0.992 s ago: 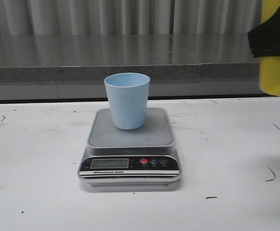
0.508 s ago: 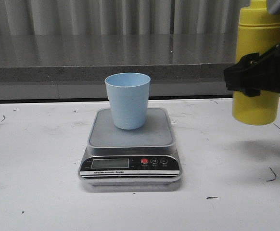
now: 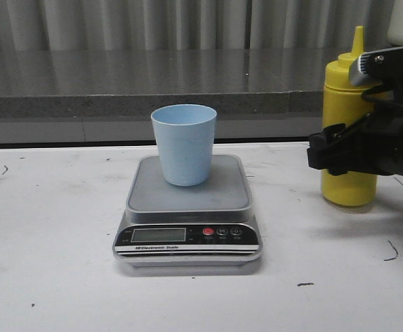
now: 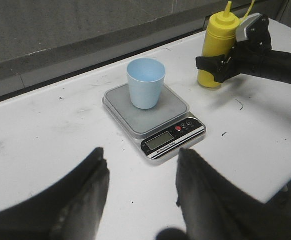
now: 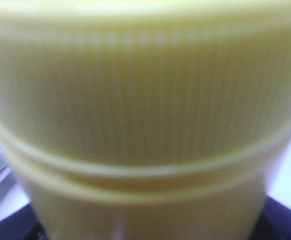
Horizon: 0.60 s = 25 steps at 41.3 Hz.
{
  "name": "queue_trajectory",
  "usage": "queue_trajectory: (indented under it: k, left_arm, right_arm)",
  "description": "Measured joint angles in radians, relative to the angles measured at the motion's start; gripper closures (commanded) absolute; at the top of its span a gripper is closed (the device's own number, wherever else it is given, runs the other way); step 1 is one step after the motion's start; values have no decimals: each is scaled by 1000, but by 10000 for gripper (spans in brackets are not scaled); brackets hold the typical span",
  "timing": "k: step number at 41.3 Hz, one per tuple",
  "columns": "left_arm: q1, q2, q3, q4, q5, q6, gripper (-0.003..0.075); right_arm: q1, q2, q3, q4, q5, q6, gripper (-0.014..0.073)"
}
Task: Pour seasoning into cup on scale with both arms
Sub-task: 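Turn the bottle upright and lower it beside the scale, then set the bottle on the table and open the right gripper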
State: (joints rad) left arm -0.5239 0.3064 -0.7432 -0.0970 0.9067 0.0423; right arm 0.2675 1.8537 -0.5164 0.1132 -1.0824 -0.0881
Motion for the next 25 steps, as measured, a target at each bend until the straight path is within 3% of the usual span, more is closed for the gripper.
queue_trajectory:
  k: [5,17,25]
  left_arm:
    - [0,0,0,0,0,0,405]
    - [0,0,0,0,0,0,405]
    - [0,0,0,0,0,0,405]
  right_arm:
    - [0,36,-27,19,-6,-2,230]
    - [-1,56,-36,27,-39,4,-46]
    - [-2,54,-16,31,-51,6,-61]
